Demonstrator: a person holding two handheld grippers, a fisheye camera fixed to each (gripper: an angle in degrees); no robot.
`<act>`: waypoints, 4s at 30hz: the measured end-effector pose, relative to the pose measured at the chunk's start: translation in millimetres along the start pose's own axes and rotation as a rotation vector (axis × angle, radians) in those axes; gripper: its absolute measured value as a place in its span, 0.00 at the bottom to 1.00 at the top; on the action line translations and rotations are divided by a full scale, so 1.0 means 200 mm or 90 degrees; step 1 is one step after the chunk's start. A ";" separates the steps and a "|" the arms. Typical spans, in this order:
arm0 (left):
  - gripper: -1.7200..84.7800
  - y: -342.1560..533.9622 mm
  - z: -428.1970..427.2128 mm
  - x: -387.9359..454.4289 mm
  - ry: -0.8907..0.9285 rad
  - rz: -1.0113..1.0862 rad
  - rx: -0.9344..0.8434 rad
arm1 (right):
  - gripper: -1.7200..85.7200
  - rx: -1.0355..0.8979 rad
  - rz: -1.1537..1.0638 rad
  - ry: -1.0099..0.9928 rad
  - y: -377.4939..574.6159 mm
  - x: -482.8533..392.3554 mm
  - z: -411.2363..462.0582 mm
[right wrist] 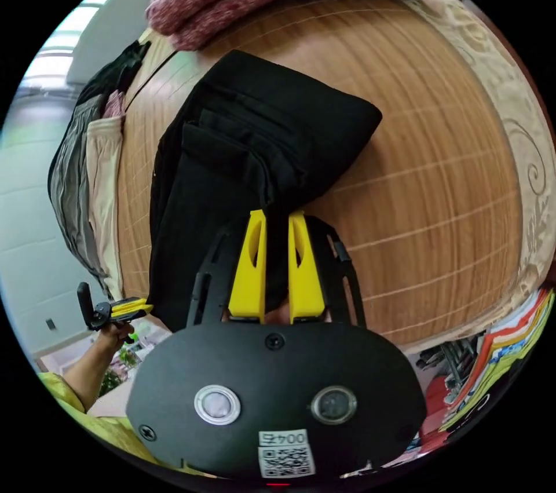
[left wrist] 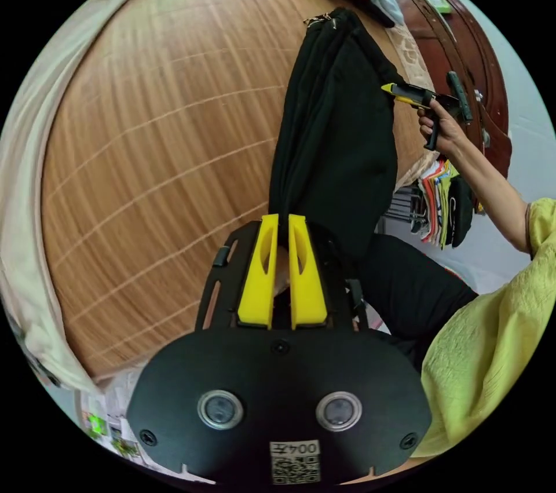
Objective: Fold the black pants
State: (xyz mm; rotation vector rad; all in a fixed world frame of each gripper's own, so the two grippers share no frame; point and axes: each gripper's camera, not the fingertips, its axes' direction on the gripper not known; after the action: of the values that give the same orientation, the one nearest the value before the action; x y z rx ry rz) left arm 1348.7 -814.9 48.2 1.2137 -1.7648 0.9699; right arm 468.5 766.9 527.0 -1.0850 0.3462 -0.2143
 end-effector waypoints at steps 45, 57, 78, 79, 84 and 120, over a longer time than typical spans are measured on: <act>0.16 0.60 0.16 0.45 -0.137 0.216 0.133 | 0.07 -0.185 -0.455 0.116 0.46 -0.98 0.76; 0.16 0.56 0.11 0.09 -0.021 0.178 0.128 | 0.06 -0.213 -0.412 0.064 0.41 -0.98 0.87; 0.04 0.46 0.07 -0.13 0.035 0.078 0.009 | 0.10 -0.079 -0.357 -0.005 0.61 -0.78 0.83; 0.04 0.44 0.08 -0.12 0.030 0.073 0.004 | 0.11 -0.075 -0.364 -0.012 0.61 -0.77 0.84; 0.04 0.39 0.10 -0.09 0.015 0.048 -0.010 | 0.11 -0.073 -0.426 -0.008 0.59 -0.81 0.88; 0.02 0.20 0.45 0.33 -0.248 0.161 0.096 | 0.01 -0.120 -0.474 0.112 0.63 -1.18 1.08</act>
State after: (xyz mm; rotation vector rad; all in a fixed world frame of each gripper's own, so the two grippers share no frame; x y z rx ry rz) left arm 1280.0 -908.6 63.3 1.3673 -2.2251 1.0813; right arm 332.0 1081.4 545.8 -1.3519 0.1040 -0.9592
